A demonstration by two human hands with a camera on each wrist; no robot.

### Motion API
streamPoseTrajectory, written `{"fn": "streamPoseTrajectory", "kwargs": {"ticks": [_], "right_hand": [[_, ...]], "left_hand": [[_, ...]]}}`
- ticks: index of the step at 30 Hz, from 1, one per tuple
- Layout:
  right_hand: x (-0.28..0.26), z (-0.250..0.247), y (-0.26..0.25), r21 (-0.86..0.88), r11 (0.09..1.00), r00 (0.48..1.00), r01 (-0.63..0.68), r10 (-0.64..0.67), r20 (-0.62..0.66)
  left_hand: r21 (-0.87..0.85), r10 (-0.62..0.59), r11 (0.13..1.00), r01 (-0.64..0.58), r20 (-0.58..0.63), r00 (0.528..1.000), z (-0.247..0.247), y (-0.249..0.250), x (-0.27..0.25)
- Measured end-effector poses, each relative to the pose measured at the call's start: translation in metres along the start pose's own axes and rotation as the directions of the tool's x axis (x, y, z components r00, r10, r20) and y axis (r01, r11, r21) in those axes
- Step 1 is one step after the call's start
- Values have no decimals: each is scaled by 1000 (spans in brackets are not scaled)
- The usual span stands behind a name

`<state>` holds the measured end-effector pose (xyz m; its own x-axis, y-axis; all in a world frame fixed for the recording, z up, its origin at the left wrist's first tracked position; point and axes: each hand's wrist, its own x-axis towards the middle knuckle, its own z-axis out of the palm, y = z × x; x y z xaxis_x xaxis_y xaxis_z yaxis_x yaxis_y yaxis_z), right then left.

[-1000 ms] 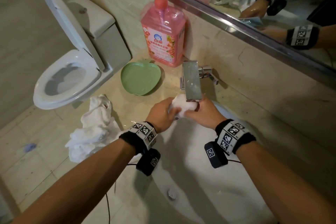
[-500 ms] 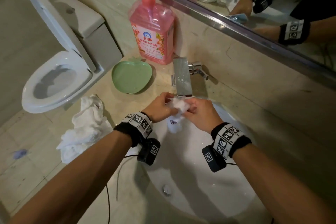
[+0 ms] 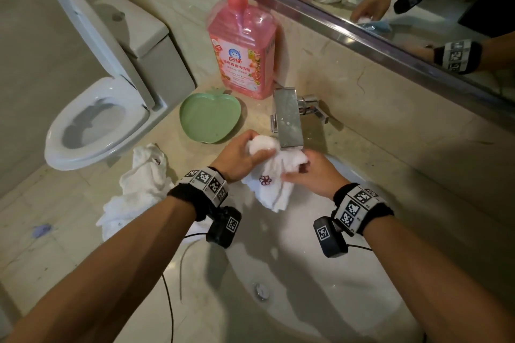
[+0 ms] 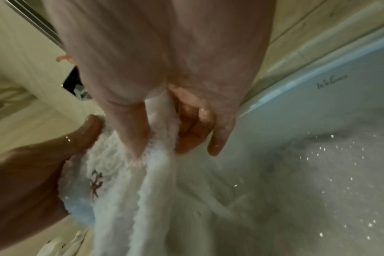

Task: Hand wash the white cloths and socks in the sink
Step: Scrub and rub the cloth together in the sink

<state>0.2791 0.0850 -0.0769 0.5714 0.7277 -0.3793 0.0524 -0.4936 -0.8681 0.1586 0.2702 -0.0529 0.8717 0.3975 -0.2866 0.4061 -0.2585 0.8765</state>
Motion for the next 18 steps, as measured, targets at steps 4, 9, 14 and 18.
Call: {"fn": "streamPoseTrajectory", "kwargs": {"ticks": [4, 9, 14, 18], "right_hand": [[7, 8, -1, 38, 999, 1000, -8, 8, 12], [9, 12, -5, -176, 984, 997, 33, -21, 73], [7, 5, -12, -157, 984, 995, 86, -77, 68], [9, -5, -11, -132, 990, 995, 44, -54, -79]], "left_hand": [[193, 42, 981, -32, -51, 998, -12, -7, -5], [268, 68, 962, -50, -56, 996, -22, -11, -6], [240, 141, 959, -153, 64, 988, -23, -16, -13], [108, -43, 994, 15, 260, 965, -20, -11, -18]]}}
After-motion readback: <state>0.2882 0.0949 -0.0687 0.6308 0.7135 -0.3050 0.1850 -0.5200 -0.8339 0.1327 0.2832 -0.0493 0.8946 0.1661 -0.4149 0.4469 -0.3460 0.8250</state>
